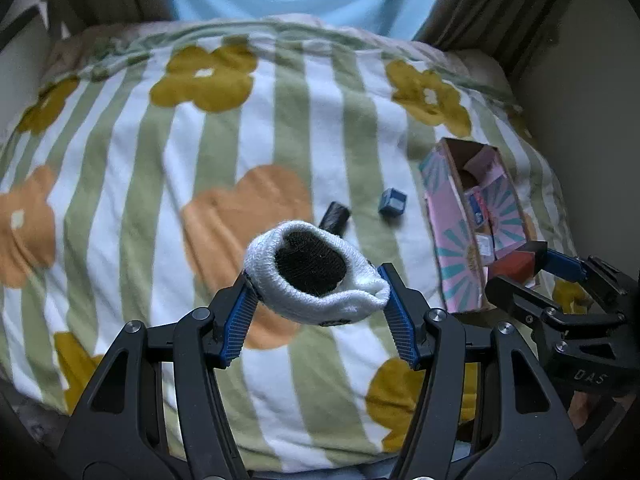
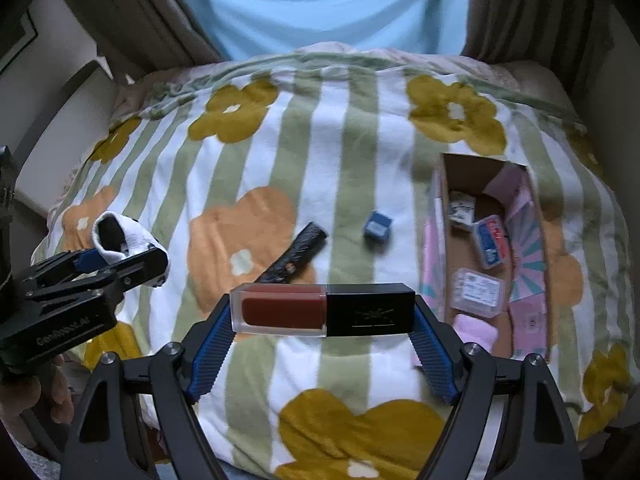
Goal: Organize objects
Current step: 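Carry the sock and lipstick into the cardboard box and open both tools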
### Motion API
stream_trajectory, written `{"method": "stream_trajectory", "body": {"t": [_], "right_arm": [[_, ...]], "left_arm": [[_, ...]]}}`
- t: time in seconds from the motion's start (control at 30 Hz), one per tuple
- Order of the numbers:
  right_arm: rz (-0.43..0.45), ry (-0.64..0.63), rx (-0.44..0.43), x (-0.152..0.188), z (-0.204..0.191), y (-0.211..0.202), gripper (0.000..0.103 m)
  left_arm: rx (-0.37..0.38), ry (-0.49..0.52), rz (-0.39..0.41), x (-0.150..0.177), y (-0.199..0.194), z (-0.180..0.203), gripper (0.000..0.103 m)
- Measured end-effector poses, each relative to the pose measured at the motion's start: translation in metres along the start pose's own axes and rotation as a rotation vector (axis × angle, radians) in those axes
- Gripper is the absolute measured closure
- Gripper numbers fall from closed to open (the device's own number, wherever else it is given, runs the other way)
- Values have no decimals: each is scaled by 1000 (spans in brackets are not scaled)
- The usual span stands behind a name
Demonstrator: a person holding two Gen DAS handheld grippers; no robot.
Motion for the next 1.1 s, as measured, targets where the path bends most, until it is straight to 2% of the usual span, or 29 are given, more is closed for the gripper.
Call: {"method": "stream_trajectory", "body": {"t": [0.27, 0.57, 0.83, 1.1], "right_arm": [[22, 63, 45, -1, 66, -15, 23], [5, 150, 107, 12, 142, -16, 23], [-41, 209, 131, 20, 188, 9, 23], [-85, 218, 131, 22, 217, 54, 23]], "left_arm": [[34, 65, 8, -27, 8, 62, 47], [93, 177, -24, -56, 45, 156, 47], [135, 289, -91, -79, 106, 238, 47], [136, 354, -173, -86, 186, 286, 47]]}}
Point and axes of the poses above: each gripper's, at about its wrist camera, not at the fingertips, and y roughly the way its jaws point, z to its right, x to its underside, the point moved 3 cm from there along y, roughly the way its jaws point, and after that the axes turned 1 degree about -x, right-handed, at the moved point
